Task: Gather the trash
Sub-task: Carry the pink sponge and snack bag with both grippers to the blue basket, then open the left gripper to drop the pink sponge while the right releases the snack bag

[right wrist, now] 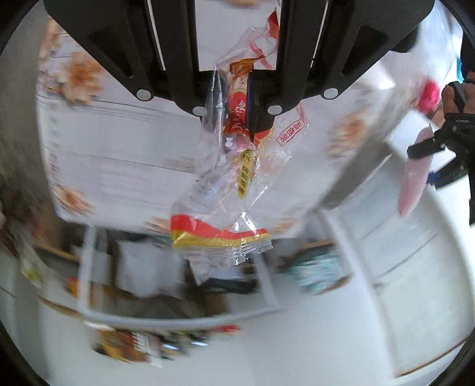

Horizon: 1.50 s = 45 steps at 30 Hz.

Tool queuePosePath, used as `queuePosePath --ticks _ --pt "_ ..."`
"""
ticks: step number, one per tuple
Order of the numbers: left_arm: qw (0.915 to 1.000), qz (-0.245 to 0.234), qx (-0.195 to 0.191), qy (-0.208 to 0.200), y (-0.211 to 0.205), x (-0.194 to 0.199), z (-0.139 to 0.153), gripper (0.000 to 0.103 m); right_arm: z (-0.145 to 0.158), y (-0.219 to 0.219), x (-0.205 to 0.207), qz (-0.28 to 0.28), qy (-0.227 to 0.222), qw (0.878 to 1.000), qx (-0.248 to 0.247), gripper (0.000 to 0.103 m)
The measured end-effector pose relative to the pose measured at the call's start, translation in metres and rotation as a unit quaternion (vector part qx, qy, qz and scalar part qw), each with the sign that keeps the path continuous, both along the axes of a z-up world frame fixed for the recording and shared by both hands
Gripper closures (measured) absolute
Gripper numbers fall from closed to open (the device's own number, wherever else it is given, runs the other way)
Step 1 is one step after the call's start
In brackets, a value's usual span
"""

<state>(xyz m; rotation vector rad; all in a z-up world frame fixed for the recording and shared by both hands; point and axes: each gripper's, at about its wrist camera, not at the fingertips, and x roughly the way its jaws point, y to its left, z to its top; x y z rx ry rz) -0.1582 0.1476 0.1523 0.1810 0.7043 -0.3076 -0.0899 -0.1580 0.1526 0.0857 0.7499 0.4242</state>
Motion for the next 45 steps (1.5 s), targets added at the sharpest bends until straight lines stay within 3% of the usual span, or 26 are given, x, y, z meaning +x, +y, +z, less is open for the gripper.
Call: queuePosePath --ticks 2,5,9,10,12,13,17,22,25,29,31,33,35,40,45 --pt "0.9974 0.07 0.014 0.005 0.053 -0.053 -0.01 0.028 0.013 0.048 -0.022 0.053 -0.01 0.999 0.007 0.094" --pt "0.9854 0.162 0.006 0.051 0.125 -0.125 -0.05 0.028 0.02 0.12 -0.061 0.133 -0.019 0.991 0.005 0.094" --pt "0.9541 0.266 -0.017 0.136 0.194 -0.207 -0.143 0.028 0.01 0.212 -0.118 0.232 -0.002 0.973 0.008 0.094" --pt "0.9405 0.296 -0.019 0.166 0.208 -0.231 -0.178 0.028 0.006 0.231 -0.131 0.25 0.004 0.968 0.005 0.094" --pt "0.9232 0.322 -0.044 0.205 0.226 -0.262 -0.225 0.028 -0.01 0.273 -0.161 0.291 0.026 0.956 0.006 0.094" --pt "0.9104 0.339 -0.046 0.233 0.232 -0.281 -0.258 0.027 -0.016 0.287 -0.17 0.302 0.035 0.953 0.004 0.094" --pt "0.8837 0.356 -0.047 0.3 0.237 -0.321 -0.338 0.027 -0.054 0.346 -0.221 0.351 0.08 0.933 -0.019 0.094" --pt "0.8598 0.381 -0.07 0.332 0.24 -0.34 -0.39 0.02 -0.092 0.385 -0.258 0.378 0.119 0.917 -0.055 0.094" --pt "0.8452 0.395 -0.103 0.345 0.248 -0.342 -0.411 0.016 -0.109 0.393 -0.275 0.386 0.132 0.91 -0.077 0.094" --pt "0.8329 0.42 -0.154 0.326 0.267 -0.361 -0.415 0.01 -0.129 0.411 -0.286 0.393 0.146 0.901 -0.108 0.094" --pt "0.8309 0.422 -0.179 0.315 0.274 -0.369 -0.412 0.008 -0.136 0.421 -0.288 0.396 0.154 0.898 -0.119 0.094" --pt "0.8308 0.436 -0.181 0.295 0.282 -0.38 -0.403 0.008 -0.142 0.427 -0.288 0.4 0.159 0.893 -0.128 0.094" --pt "0.8246 0.46 -0.194 0.266 0.291 -0.396 -0.39 0.008 -0.155 0.442 -0.289 0.407 0.178 0.885 -0.138 0.094" --pt "0.8011 0.515 -0.232 0.199 0.321 -0.427 -0.354 0.008 -0.212 0.479 -0.3 0.419 0.228 0.858 -0.191 0.093" --pt "0.7903 0.538 -0.235 0.173 0.336 -0.451 -0.339 0.008 -0.28 0.51 -0.317 0.425 0.279 0.82 -0.262 0.093"
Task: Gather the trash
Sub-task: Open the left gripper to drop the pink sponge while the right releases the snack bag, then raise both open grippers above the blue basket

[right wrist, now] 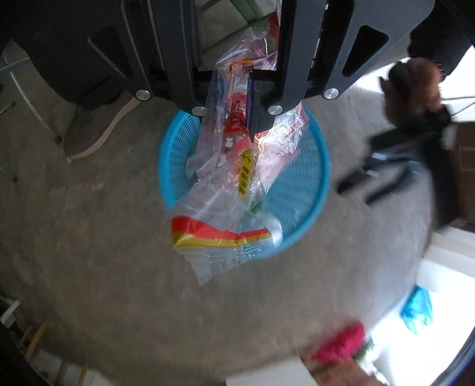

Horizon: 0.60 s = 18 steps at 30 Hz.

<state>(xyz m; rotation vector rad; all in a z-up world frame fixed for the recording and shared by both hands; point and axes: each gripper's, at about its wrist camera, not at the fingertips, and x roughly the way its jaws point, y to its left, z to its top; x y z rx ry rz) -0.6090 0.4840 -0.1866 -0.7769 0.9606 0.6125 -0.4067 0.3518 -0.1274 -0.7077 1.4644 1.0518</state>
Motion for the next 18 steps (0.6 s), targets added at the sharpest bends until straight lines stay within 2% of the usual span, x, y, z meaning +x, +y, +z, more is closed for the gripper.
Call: queuePosePath --ticks 2,5,6,7,8,9,11,14,18 --pt "1.0 0.007 -0.004 -0.004 0.005 0.0 -0.003 0.008 -0.019 0.009 -0.003 0.006 0.025 1.0 -0.013 0.093" --pt "0.9999 0.009 -0.007 -0.006 0.003 -0.001 -0.005 0.008 -0.044 0.019 -0.001 0.004 0.025 0.999 -0.034 0.089" --pt "0.9999 0.007 -0.007 -0.005 0.002 0.001 -0.006 0.008 -0.05 0.014 0.0 0.003 0.027 0.999 -0.041 0.075" --pt "0.9999 0.004 -0.008 -0.005 0.0 0.003 -0.007 0.008 -0.057 0.016 0.0 0.003 0.028 0.998 -0.047 0.037" --pt "1.0 0.003 -0.007 -0.005 -0.002 0.004 -0.01 0.008 -0.067 0.014 -0.001 0.007 0.023 0.998 -0.059 0.018" --pt "1.0 0.001 -0.005 -0.005 -0.004 0.005 -0.011 0.008 -0.071 0.012 -0.003 0.011 0.02 0.998 -0.065 0.009" --pt "1.0 -0.002 -0.004 -0.007 -0.006 0.008 -0.009 0.008 -0.071 0.013 -0.01 0.026 0.025 0.997 -0.071 0.008" --pt "1.0 -0.003 -0.002 -0.007 -0.007 0.011 -0.008 0.008 -0.061 0.013 -0.008 0.017 0.024 0.998 -0.056 0.006" --pt "0.9999 -0.013 0.003 -0.002 -0.011 0.018 -0.006 0.008 -0.06 0.006 -0.003 0.012 0.002 0.998 -0.064 0.006"
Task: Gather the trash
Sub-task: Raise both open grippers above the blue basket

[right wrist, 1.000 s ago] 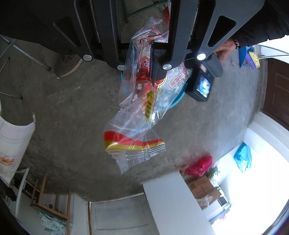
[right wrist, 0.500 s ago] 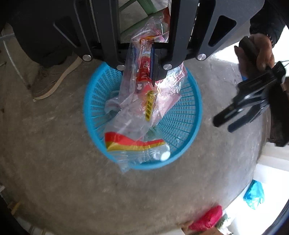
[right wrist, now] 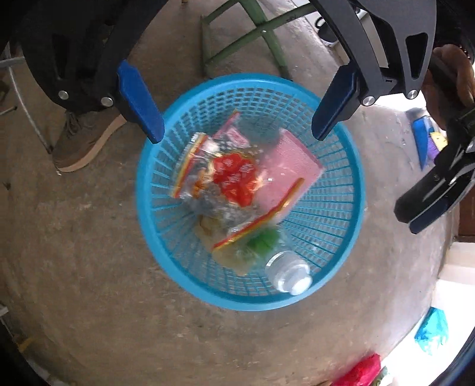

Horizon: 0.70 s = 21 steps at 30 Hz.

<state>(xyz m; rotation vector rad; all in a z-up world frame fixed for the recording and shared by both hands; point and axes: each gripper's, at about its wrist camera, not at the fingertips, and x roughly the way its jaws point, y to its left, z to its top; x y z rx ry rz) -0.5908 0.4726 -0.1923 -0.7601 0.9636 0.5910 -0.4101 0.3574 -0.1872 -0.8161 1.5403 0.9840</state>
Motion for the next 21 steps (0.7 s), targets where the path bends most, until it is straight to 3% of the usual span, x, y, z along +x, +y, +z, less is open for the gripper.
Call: queuePosePath --ticks 4,9,14,18,21 --pt "0.9996 -0.004 0.006 0.027 -0.009 0.004 0.001 0.008 0.008 -0.014 0.004 -0.007 -0.046 0.999 -0.007 0.006" --pt "0.9968 -0.018 0.008 0.077 -0.034 0.012 -0.002 0.008 0.034 -0.022 0.001 -0.006 -0.094 0.995 0.024 0.006" --pt "0.9947 -0.034 0.013 0.096 -0.066 0.019 0.002 0.008 0.056 -0.032 -0.004 -0.031 -0.113 0.992 0.054 0.006" --pt "0.9956 -0.042 0.016 0.082 -0.084 0.025 0.006 0.008 0.075 -0.043 -0.007 -0.057 -0.121 0.987 0.085 0.006" --pt "0.9934 -0.032 0.01 0.11 -0.088 0.029 0.001 0.008 0.084 -0.05 -0.004 -0.081 -0.124 0.984 0.101 0.006"
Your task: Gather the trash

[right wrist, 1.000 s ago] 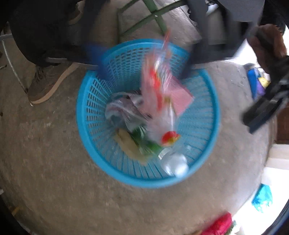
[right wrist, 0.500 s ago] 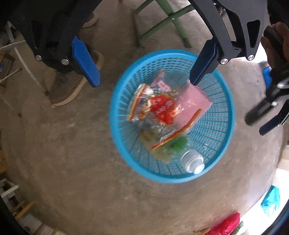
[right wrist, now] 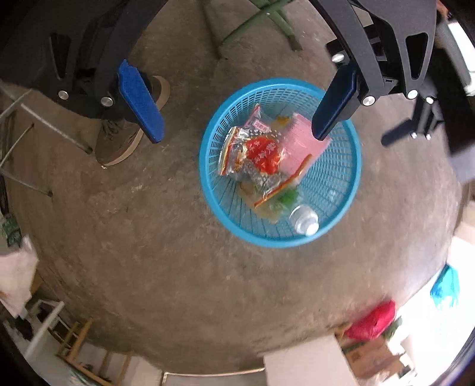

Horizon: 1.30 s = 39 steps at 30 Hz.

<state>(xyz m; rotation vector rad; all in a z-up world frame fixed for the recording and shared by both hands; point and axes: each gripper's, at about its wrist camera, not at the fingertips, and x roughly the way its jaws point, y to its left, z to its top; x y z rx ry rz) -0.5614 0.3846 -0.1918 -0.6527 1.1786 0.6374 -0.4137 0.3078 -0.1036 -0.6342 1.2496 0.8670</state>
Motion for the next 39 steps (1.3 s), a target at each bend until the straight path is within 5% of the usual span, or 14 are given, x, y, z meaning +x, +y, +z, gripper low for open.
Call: queuePosePath --ticks 4,14,21,28,34,39 --pt "0.9991 0.012 -0.01 0.04 0.001 0.001 -0.011 0.008 0.008 -0.005 0.003 -0.014 -0.007 1.0 0.017 0.006" --pt "0.9977 0.01 -0.046 0.048 0.002 0.0 -0.025 0.008 0.006 -0.003 0.002 -0.011 -0.012 1.0 0.015 0.006" --pt "0.9959 -0.002 -0.019 0.089 -0.004 0.006 -0.034 0.008 0.004 -0.001 0.001 -0.011 -0.012 1.0 0.008 0.006" --pt "0.9951 0.009 -0.04 0.09 0.003 0.004 -0.042 0.008 0.003 -0.001 0.001 -0.013 -0.006 1.0 0.009 0.006" --pt "0.9916 -0.02 0.015 0.127 -0.012 0.013 -0.041 0.008 0.003 -0.001 0.001 -0.013 -0.005 1.0 0.011 0.006" --pt "0.993 -0.004 -0.018 0.116 -0.01 0.013 -0.045 0.008 0.004 -0.004 0.003 -0.016 -0.004 1.0 0.013 0.006"
